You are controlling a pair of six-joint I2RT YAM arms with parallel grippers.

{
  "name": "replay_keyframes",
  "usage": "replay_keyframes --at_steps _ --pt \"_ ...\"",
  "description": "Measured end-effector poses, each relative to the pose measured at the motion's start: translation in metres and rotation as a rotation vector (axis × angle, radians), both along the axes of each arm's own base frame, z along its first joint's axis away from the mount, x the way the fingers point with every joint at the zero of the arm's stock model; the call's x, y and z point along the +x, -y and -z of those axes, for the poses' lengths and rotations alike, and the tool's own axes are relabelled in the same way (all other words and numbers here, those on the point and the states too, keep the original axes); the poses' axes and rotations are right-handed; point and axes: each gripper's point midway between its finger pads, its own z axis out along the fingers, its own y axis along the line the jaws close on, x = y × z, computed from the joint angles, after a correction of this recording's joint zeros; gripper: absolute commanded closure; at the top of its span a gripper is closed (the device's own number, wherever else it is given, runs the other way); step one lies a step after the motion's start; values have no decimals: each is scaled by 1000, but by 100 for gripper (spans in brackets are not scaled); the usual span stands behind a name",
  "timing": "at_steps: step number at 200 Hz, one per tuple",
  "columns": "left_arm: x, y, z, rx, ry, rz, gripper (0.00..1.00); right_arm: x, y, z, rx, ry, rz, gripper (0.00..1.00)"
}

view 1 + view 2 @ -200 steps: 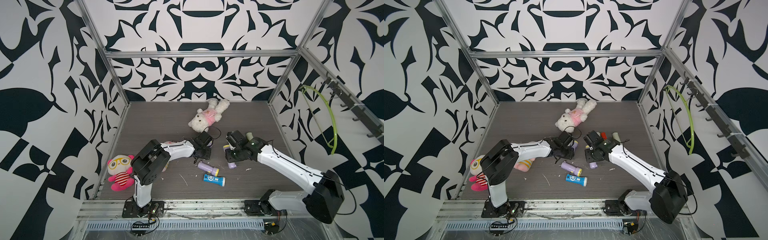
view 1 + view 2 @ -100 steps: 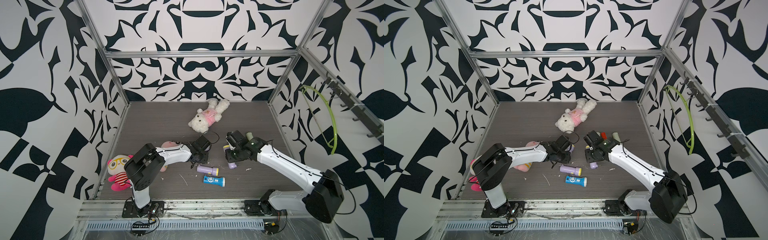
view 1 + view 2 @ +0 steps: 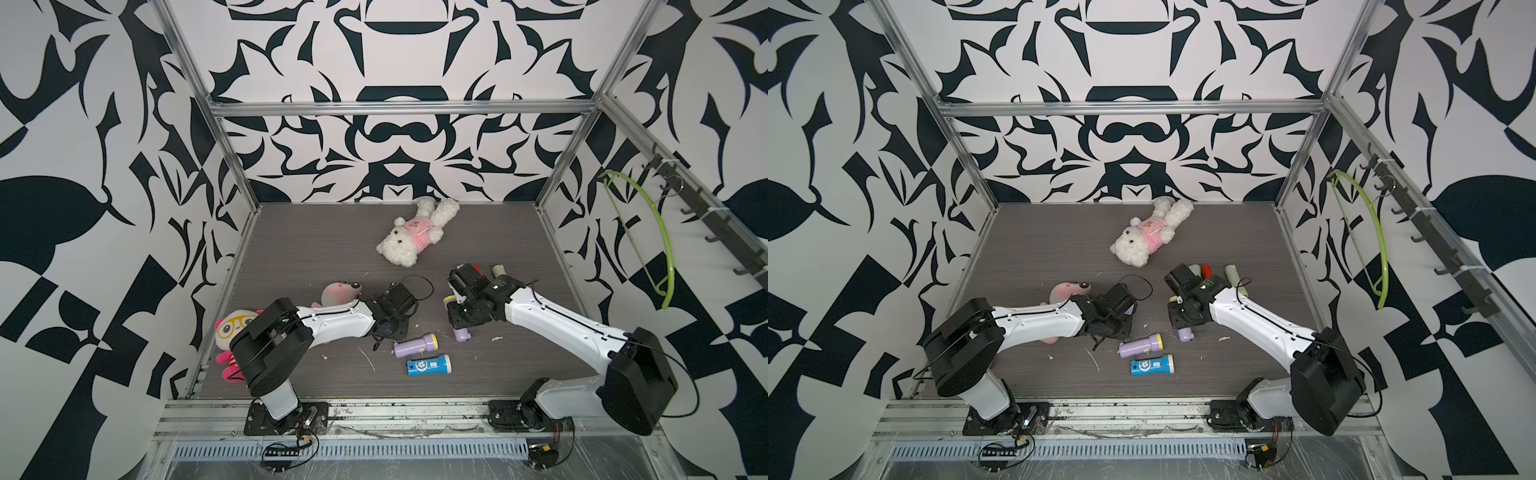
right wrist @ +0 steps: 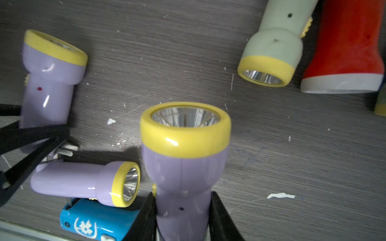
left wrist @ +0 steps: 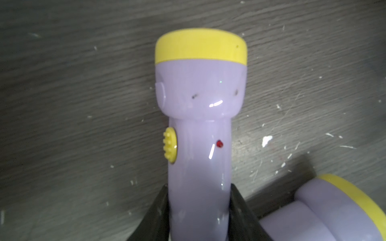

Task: Close the plug at the bottom of the flashlight
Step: Move the flashlight at the center of the board.

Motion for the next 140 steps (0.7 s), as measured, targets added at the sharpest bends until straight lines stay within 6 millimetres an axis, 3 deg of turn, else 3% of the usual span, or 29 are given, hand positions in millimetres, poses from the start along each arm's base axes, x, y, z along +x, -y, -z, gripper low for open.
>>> replay_keyframes --at_steps 25,56,121,128,140 --pt "-6 -2 -1 11 -8 1 44 -3 4 12 -27 -31 -2 82" --pt "-12 -7 -7 18 -20 -14 42 3 -1 25 -57 -65 -13 82" --pt "-13 -11 -45 -51 35 -40 34 71 -57 29 -13 -26 -57 83" --pt "-12 -12 -49 -55 46 -41 34 76 -62 30 -7 -26 -61 79" --pt "-10 -13 -55 -60 65 -40 34 84 -70 34 0 -31 -66 62"
